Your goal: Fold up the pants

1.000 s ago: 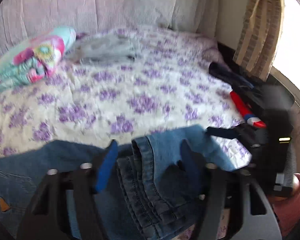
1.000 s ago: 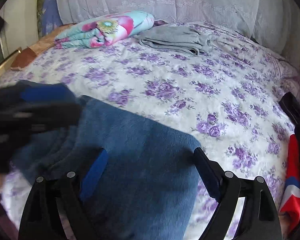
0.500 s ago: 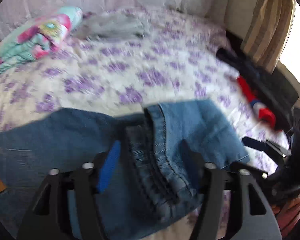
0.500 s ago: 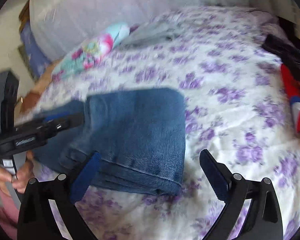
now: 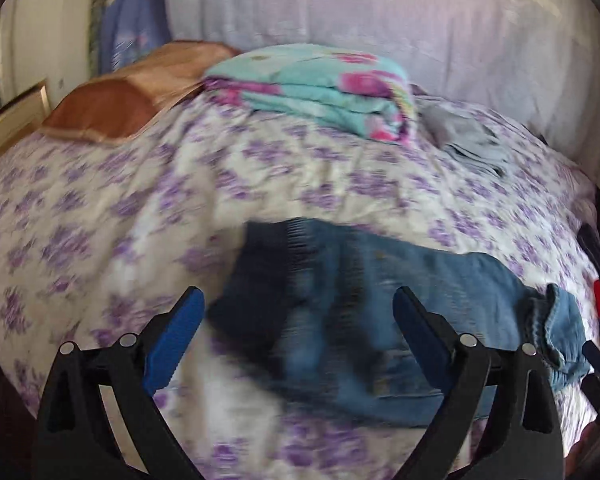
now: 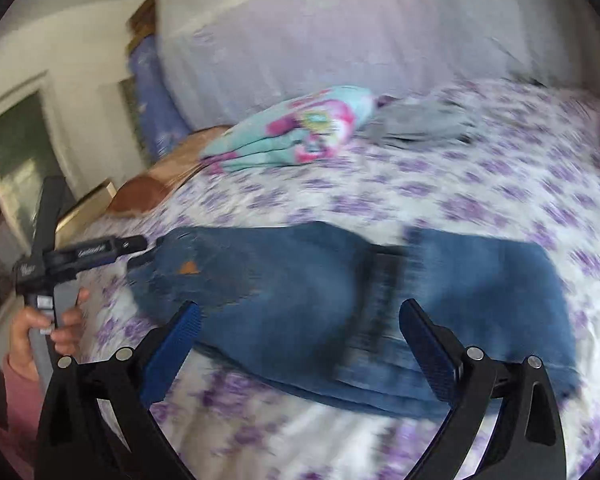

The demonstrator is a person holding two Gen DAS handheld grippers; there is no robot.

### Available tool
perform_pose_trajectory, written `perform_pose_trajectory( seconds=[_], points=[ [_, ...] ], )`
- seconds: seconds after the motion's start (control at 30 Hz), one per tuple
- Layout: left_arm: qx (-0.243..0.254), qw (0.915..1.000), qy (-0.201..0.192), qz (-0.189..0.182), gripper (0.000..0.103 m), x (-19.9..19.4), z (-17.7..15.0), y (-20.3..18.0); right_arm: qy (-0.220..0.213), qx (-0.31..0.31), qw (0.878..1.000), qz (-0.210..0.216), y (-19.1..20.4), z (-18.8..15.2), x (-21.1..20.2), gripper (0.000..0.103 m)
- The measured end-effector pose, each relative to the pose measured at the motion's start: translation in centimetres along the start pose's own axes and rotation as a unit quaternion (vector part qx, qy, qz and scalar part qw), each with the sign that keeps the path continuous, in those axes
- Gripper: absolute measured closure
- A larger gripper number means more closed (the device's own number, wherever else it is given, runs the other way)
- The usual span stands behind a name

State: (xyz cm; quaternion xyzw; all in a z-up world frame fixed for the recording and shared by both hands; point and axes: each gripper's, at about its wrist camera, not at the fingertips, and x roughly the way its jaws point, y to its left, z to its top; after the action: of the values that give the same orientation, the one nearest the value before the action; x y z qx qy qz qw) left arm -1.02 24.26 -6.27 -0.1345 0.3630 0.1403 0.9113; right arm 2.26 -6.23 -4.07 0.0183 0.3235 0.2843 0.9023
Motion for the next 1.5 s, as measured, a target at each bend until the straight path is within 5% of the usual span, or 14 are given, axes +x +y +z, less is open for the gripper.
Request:
perform_pose_trajectory(
  seconds=[0.2,0.4,0.57,0.9,1.2,1.4,1.5],
  points=[
    [-0.055,0.9983,0.016,-0.013,0.010,0.4,-0.6,5.0,0.054,-0.198,0.979,-0.008,10.4,0.1,5.0,0.003],
    [-0.084,0.9933,0.045,-0.065,0.010,1.5,-0.8,7.8,0.074,-0.343,0.936,-0.033,17.3,-1.6,9.0,0.004],
    [-0.103,0.9867,0.062,-0.109,0.010,2.4,-0.4,9.0,0.098,-0.359,0.927,-0.051,18.6,-1.8,11.3,0.004],
    [-0.084,0.9883,0.077,-0.101,0.010,4.4,0.2,9.3,0.079,-0.391,0.911,-0.108,19.8,-2.2,14.8,0.004],
    [-0.068,0.9892,0.087,-0.097,0.010,4.8,0.9,8.5,0.050,-0.395,0.909,-0.123,19.9,-2.5,14.7,0.004],
    [-0.059,0.9895,0.090,-0.097,0.010,4.3,0.9,7.9,0.044,-0.414,0.904,-0.097,20.6,-3.6,13.4,0.051],
    [-0.071,0.9864,0.095,-0.114,0.010,4.0,0.9,8.2,0.036,-0.394,0.914,-0.089,20.3,-3.1,12.6,0.063]
  ],
)
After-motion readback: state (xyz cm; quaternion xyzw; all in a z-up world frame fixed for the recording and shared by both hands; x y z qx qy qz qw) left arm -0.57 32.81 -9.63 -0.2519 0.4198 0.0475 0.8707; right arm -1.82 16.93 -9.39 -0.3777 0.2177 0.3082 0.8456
